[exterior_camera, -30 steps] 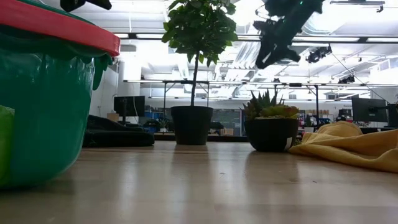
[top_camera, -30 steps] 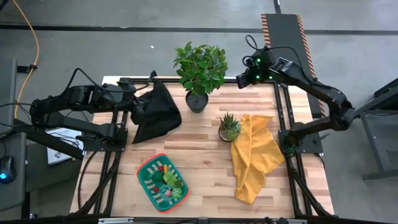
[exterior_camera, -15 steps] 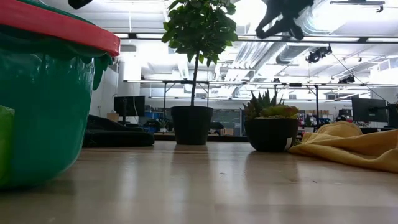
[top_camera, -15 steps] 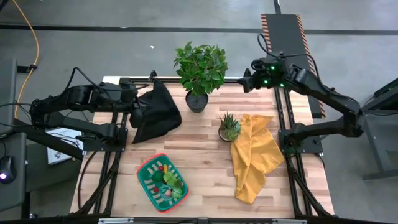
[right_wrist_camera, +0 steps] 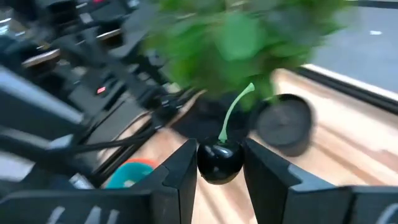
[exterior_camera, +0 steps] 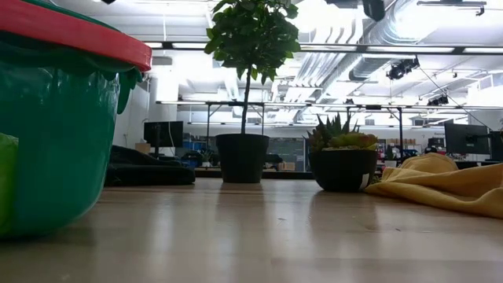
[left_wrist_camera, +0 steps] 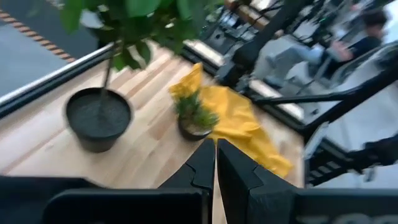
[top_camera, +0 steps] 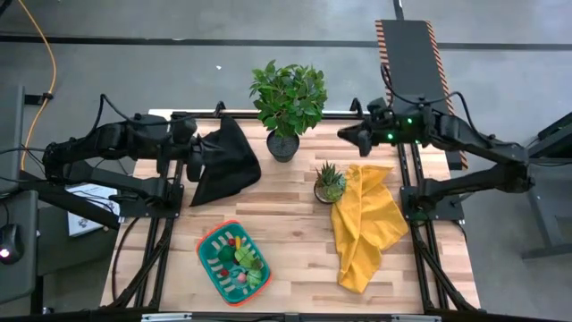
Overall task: Pick and placing Produce into tupperware
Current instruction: Put the black cherry into the blue basket
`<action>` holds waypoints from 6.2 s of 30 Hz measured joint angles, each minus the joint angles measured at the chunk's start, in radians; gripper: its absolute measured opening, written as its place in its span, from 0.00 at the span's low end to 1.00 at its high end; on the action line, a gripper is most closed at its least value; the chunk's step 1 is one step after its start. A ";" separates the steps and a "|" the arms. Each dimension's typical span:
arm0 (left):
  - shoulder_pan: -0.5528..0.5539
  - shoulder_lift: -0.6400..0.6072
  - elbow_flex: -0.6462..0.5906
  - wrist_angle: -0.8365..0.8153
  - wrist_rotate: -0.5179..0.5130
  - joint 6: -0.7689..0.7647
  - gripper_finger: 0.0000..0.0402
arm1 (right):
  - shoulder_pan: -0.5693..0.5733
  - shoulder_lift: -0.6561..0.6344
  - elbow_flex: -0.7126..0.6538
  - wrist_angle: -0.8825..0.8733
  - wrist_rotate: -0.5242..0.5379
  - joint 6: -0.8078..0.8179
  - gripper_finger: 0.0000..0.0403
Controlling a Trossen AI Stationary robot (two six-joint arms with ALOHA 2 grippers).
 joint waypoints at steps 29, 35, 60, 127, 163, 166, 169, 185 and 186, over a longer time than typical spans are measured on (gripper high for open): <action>-0.021 0.202 0.000 0.336 0.381 -0.283 0.02 | 0.562 0.069 0.000 0.250 0.047 -0.076 0.26; -0.093 0.295 0.000 0.447 0.416 -0.277 0.02 | 0.568 0.139 0.000 0.260 0.048 -0.087 0.26; -0.118 0.354 0.000 0.590 0.231 -0.518 0.57 | 0.581 0.257 0.001 0.493 0.126 -0.095 0.26; -0.199 0.451 0.000 0.812 0.160 -0.655 0.47 | 0.571 0.342 0.000 0.591 0.135 -0.133 0.26; -0.223 0.499 0.000 0.872 0.192 -0.666 0.47 | 0.564 0.380 0.000 0.623 0.075 -0.136 0.26; -0.223 0.506 0.000 0.873 0.195 -0.667 0.47 | 0.564 0.378 0.000 0.651 0.073 -0.138 0.26; -0.223 0.507 0.000 0.872 0.203 -0.667 0.47 | 0.564 0.376 0.000 0.644 0.072 -0.138 0.26; -0.223 0.507 0.000 0.874 0.254 -0.651 0.42 | 0.564 0.374 0.000 0.610 0.104 -0.130 0.26; -0.223 0.507 0.000 0.874 0.260 -0.650 0.40 | 0.564 0.374 0.000 0.610 0.105 -0.130 0.26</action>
